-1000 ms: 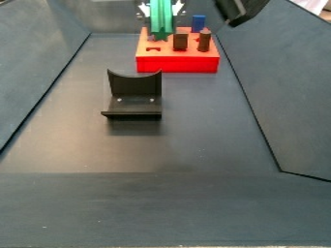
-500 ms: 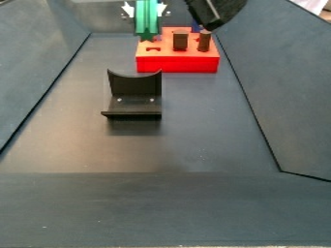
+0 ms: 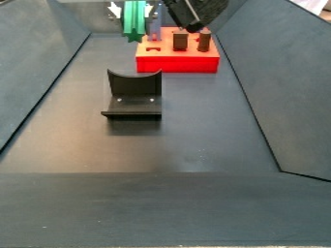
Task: Pick up the star object. Move up. Place the star object on the fixture. Regrasp the star object. Move to above the board. Insert the star object.
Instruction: Place the star object on the fixture.
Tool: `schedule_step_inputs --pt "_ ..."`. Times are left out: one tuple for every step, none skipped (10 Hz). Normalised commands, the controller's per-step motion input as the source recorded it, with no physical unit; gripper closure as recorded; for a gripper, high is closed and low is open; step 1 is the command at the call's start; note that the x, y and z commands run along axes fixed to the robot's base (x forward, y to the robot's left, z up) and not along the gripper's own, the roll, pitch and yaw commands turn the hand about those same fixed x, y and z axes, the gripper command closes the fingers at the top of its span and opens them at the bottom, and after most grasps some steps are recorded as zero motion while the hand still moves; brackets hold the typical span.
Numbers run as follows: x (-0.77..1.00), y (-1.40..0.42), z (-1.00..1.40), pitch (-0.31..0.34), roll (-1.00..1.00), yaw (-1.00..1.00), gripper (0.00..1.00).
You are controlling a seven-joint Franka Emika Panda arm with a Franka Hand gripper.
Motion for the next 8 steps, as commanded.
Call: schedule_step_inputs --pt "0.13 0.06 -1.0 0.054 -1.0 -0.1 1.0" --pt "0.12 0.07 -1.0 0.053 -1.0 -0.11 1.0" --pt "0.13 0.08 -1.0 0.067 -1.0 -0.12 1.0" --pt "0.14 0.08 -1.0 0.084 -1.0 -0.13 1.0" --pt "0.15 0.08 -1.0 0.094 -1.0 -0.14 1.0" --pt "0.16 0.09 -1.0 0.098 -0.96 -0.15 1.0" --pt "0.16 0.1 -1.0 0.085 -0.8 -0.15 1.0" --pt "0.17 0.1 -1.0 0.074 -0.64 -0.15 1.0"
